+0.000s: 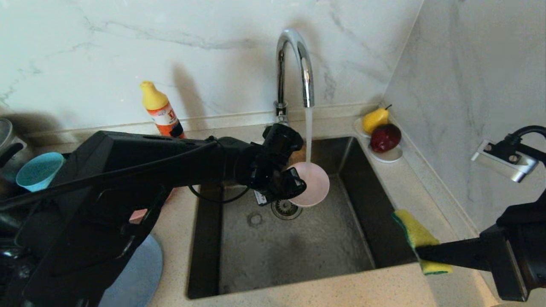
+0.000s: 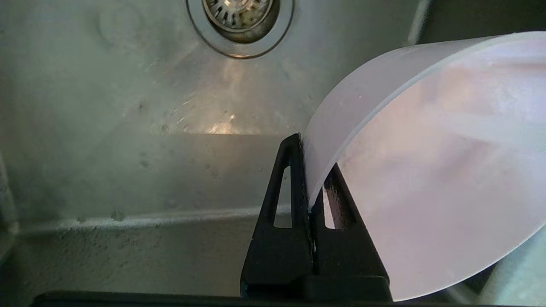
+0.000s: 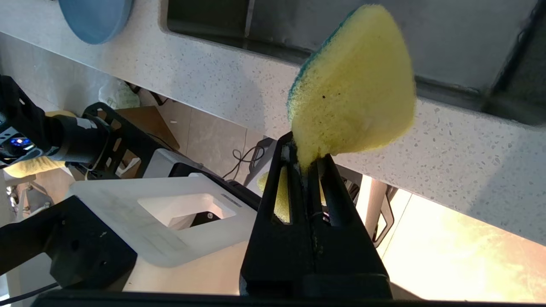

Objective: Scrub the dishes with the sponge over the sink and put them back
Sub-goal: Wash the bowl

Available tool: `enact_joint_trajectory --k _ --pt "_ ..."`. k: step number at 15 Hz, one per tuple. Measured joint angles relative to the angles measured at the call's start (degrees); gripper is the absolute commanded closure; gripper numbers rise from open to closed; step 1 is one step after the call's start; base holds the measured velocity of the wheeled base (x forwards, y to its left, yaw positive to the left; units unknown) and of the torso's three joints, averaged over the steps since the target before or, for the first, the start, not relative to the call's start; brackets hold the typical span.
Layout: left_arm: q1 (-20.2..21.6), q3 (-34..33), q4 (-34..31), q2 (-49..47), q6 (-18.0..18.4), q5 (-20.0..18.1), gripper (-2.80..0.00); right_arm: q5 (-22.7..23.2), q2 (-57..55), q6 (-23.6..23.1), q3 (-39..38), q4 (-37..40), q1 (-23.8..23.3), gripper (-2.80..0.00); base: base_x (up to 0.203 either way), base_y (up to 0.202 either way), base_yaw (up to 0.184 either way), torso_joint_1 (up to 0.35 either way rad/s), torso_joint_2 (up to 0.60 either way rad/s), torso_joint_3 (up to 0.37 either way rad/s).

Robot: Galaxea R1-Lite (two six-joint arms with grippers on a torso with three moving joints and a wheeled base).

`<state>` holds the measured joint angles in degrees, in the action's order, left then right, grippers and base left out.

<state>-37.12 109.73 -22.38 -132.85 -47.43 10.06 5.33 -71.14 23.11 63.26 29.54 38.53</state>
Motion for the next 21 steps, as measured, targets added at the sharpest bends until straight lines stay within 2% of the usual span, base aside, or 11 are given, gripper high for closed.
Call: enact_joint_trajectory --k 13,15,18,19,21 --pt "-0.12 -2.73 -1.62 1.39 -0.84 0.59 0.00 -0.02 0.20 0.07 -1.22 0.01 -0.06 0.00 0.000 0.000 0.000 0.000 0.00 0.000" --pt "-0.06 -4.79 -1.29 4.49 0.78 3.52 0.00 0.04 0.15 0.02 -1.08 0.00 -0.02 0.00 0.000 0.000 0.000 0.000 0.00 0.000" --pt "-0.02 -7.12 0.42 9.64 7.61 13.80 0.00 0.04 -0.05 -0.07 -0.50 -0.07 0.49 0.00 0.000 0.000 0.000 0.000 0.00 0.000" --pt "0.00 -8.33 1.15 11.76 8.70 15.64 0.00 0.09 -0.07 -0.07 -0.45 -0.10 0.57 0.00 0.000 0.000 0.000 0.000 0.00 0.000" --pt "0.07 -12.75 4.32 17.11 11.61 16.68 0.00 0.32 -0.05 -0.18 -0.66 -0.07 0.90 0.00 0.000 0.000 0.000 0.000 0.00 0.000"
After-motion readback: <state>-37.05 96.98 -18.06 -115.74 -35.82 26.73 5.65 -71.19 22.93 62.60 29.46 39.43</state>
